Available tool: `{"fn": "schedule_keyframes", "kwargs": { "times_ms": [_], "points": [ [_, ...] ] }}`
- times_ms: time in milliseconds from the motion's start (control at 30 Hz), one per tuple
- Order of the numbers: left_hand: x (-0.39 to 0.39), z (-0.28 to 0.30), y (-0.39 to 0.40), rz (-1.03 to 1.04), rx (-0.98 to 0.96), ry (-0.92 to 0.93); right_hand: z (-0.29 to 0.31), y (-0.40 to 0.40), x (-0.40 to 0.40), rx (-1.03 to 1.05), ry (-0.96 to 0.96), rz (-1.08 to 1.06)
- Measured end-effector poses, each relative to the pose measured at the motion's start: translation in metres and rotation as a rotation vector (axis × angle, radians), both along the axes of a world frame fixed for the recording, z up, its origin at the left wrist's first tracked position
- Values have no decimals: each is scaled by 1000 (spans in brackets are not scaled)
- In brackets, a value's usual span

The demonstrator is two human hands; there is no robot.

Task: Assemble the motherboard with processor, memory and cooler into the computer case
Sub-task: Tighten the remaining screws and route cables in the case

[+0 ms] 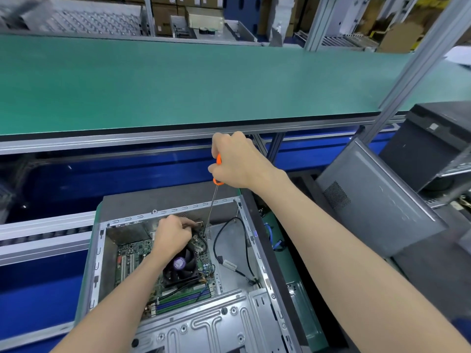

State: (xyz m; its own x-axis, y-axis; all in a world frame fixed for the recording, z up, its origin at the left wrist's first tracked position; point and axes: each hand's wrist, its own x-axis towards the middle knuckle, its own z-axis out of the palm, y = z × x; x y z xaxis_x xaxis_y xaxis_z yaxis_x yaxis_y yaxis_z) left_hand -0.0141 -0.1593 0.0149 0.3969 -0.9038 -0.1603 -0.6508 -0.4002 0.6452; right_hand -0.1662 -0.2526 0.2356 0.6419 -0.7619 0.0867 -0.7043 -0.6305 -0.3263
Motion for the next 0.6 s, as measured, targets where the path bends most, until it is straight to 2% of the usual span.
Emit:
{"fn": "schedule_keyframes", "kwargs": {
  "times_ms": [233, 400, 600],
  "points": [
    [7, 9, 26, 50, -45, -12, 6, -6, -8, -28, -12, -6],
    [-1, 20, 36, 128, -108, 105, 11, -4, -7, 4, -31, 19],
    [-12, 28, 49, 150, -66, 2, 10, 2, -8, -17, -71, 40]
  ]
}}
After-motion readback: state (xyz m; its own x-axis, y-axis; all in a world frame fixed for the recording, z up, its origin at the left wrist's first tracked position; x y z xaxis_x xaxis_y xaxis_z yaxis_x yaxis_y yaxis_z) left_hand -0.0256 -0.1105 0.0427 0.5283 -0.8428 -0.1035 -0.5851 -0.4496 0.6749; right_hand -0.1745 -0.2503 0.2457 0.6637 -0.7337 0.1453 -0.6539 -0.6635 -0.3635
